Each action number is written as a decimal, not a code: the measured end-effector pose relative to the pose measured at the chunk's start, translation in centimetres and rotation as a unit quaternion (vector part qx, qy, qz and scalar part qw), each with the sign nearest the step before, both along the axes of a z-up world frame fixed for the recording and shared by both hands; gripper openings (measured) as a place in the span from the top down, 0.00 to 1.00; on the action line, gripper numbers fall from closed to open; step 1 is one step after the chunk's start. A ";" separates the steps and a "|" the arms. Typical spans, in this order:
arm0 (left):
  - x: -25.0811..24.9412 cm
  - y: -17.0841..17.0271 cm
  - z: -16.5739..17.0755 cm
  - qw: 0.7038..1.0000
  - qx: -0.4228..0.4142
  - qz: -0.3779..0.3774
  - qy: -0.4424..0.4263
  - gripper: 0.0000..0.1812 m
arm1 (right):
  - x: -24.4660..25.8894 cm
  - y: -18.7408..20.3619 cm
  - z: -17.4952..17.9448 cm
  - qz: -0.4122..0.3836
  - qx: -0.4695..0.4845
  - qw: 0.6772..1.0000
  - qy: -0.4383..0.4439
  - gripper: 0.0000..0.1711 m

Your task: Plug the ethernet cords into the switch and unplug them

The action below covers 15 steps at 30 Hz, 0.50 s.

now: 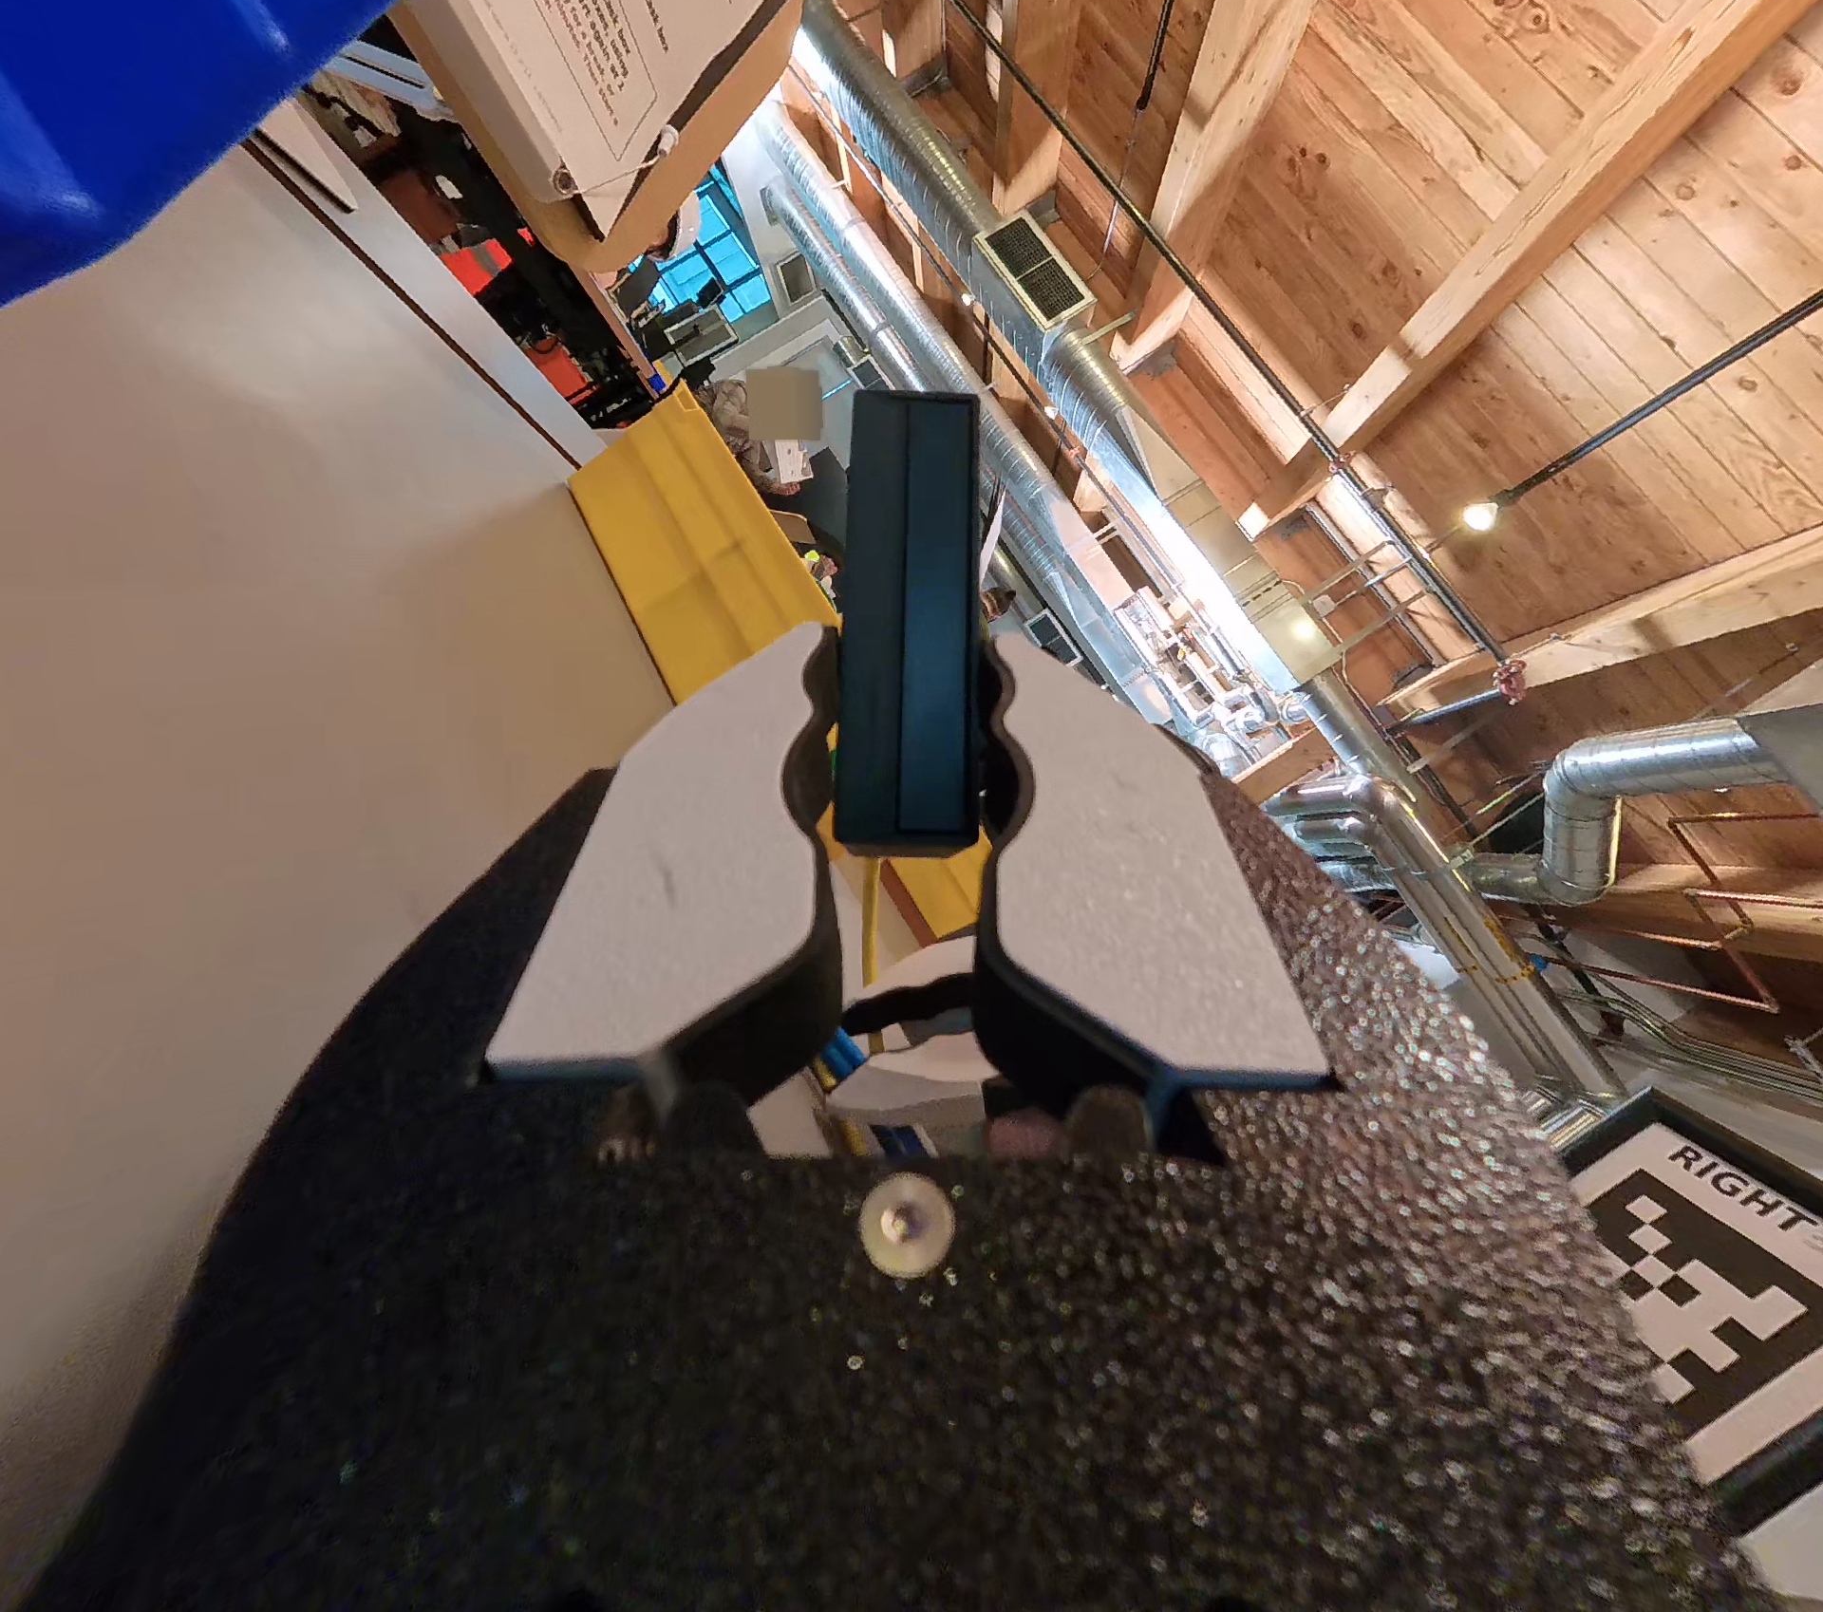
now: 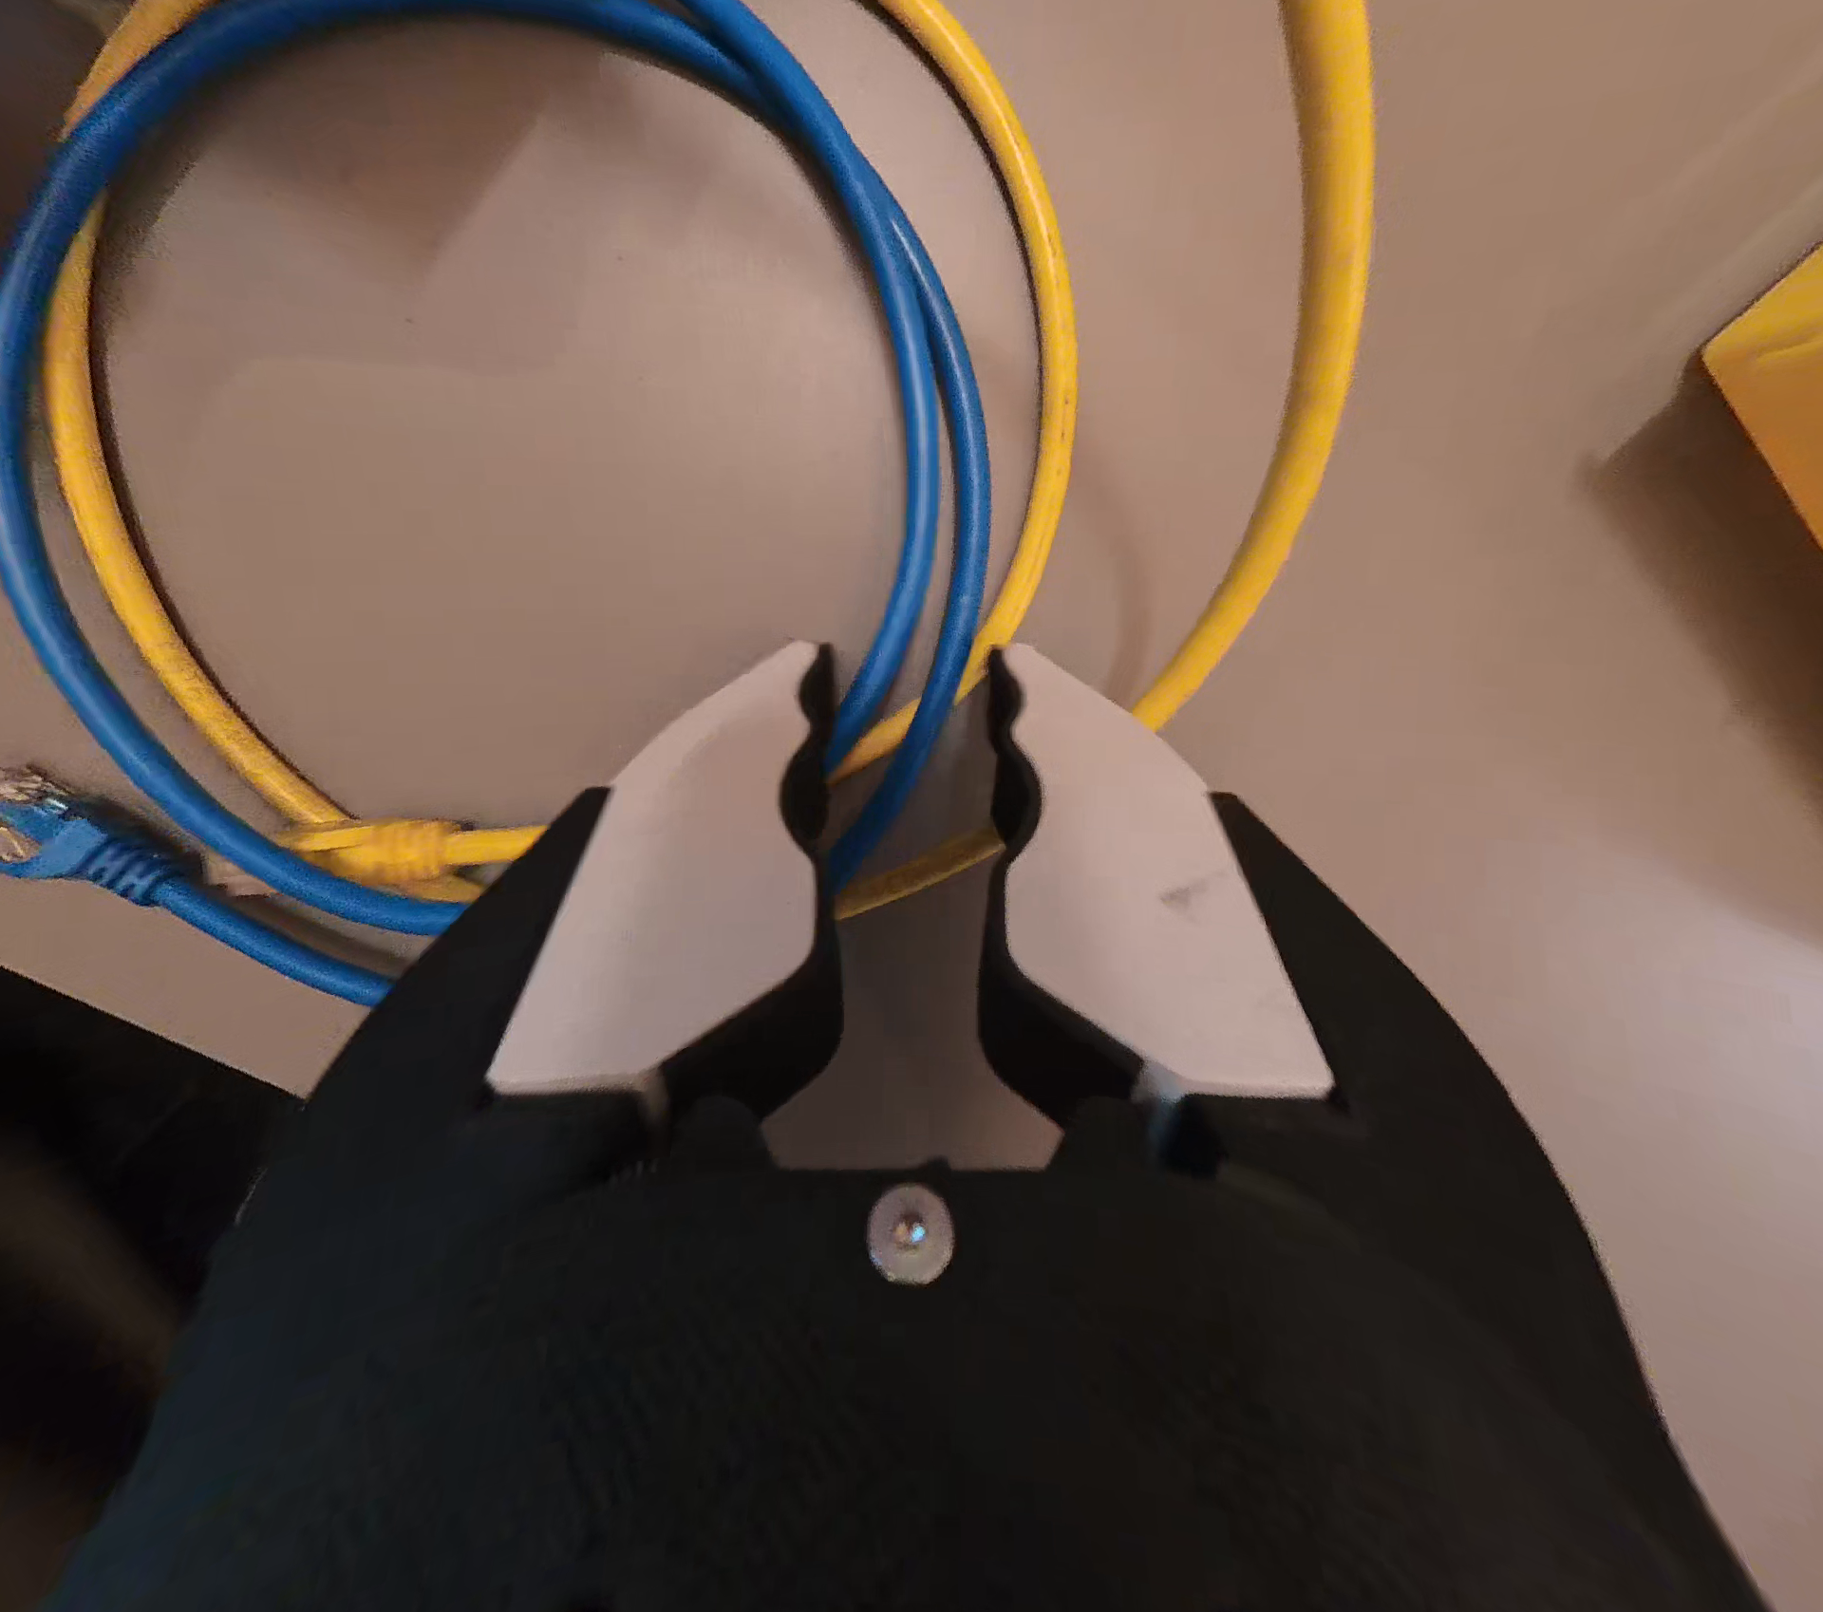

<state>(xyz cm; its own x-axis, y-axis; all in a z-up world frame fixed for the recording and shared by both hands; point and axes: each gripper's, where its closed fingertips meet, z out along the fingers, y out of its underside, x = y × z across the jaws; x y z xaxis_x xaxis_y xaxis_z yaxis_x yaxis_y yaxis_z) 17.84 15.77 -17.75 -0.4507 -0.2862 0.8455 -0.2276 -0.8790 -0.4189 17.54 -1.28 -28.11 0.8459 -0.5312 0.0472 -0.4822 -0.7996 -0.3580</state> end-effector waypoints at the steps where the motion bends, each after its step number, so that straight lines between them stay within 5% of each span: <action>1: 0.0 0.0 0.0 1.000 -0.001 0.000 0.000 0.86 | 0.1 -0.3 0.0 0.005 -0.011 1.000 -0.002 0.93; 10: 0.0 0.5 -0.1 1.000 -0.001 0.006 0.002 0.86 | 0.5 -0.3 -0.1 0.067 -0.022 0.997 -0.023 0.96; 15: -0.1 0.9 -0.1 1.000 -0.001 0.012 0.001 0.86 | 2.6 0.4 4.1 0.117 -0.013 0.975 -0.188 0.97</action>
<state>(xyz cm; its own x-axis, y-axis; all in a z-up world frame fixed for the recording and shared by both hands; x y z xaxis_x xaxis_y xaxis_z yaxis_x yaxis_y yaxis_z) 17.78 16.67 -17.80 -0.4413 -0.2948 0.8475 -0.2078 -0.8853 -0.4161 20.10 -0.90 -23.97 0.8640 -0.3204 0.3884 -0.1236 -0.8828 -0.4532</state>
